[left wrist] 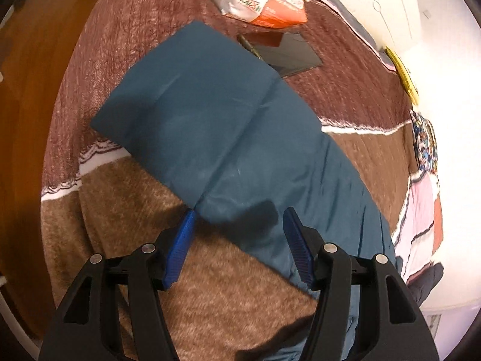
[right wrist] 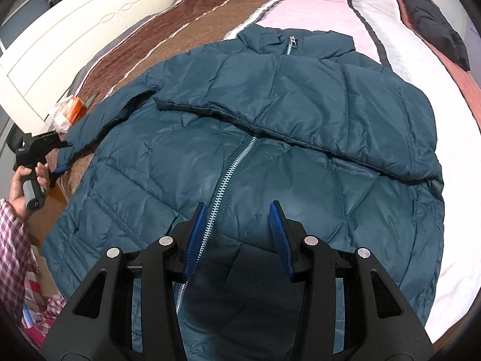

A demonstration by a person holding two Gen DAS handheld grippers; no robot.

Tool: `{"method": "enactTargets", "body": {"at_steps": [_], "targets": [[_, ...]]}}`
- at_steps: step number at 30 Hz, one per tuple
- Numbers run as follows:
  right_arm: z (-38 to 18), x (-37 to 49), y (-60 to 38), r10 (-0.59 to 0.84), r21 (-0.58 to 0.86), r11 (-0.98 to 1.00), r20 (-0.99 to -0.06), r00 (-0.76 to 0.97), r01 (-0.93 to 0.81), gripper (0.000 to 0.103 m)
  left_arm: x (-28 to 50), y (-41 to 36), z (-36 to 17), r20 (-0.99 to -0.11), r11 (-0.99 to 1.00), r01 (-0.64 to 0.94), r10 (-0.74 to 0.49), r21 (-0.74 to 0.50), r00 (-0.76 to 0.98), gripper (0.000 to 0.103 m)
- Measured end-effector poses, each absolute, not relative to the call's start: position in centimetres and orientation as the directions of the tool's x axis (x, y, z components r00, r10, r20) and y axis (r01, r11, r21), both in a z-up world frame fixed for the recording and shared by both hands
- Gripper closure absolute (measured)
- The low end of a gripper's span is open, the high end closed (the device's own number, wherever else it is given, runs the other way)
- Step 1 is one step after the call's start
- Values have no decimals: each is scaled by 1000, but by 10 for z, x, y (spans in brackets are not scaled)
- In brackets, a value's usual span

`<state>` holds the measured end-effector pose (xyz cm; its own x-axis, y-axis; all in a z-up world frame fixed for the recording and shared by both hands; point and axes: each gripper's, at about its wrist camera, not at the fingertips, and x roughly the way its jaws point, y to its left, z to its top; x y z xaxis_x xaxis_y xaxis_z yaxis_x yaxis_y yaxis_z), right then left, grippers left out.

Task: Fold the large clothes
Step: 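Grasp the other sleeve with the left gripper and fold it across the chest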

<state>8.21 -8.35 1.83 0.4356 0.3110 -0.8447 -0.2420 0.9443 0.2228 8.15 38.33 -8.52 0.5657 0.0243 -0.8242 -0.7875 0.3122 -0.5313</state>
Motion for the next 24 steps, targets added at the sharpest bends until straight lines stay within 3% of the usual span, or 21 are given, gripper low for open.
{"method": "enactTargets", "body": {"at_steps": [4, 7, 9, 11, 17, 24], "targets": [[18, 83, -86, 308, 225, 946, -846, 436, -232, 60, 87, 390, -96, -827, 259, -801, 18, -539, 562, 44], [18, 83, -87, 307, 226, 947, -845, 438, -228, 60, 87, 394, -95, -830, 242, -811, 36, -533, 557, 64], [18, 82, -88, 308, 227, 947, -844, 439, -228, 60, 86, 395, -89, -820, 273, -797, 51, -538, 570, 91], [18, 82, -89, 309, 230, 947, -843, 440, -225, 60, 84, 392, -74, -801, 320, -776, 77, -544, 594, 96], [22, 80, -97, 314, 242, 947, -833, 456, -211, 60, 85, 364, -7, -717, 489, -681, 149, -545, 681, 98], [29, 75, -125, 308, 267, 951, -812, 495, -154, 60, 110, 286, 87, -562, 734, -439, 95, -518, 822, 99]]}}
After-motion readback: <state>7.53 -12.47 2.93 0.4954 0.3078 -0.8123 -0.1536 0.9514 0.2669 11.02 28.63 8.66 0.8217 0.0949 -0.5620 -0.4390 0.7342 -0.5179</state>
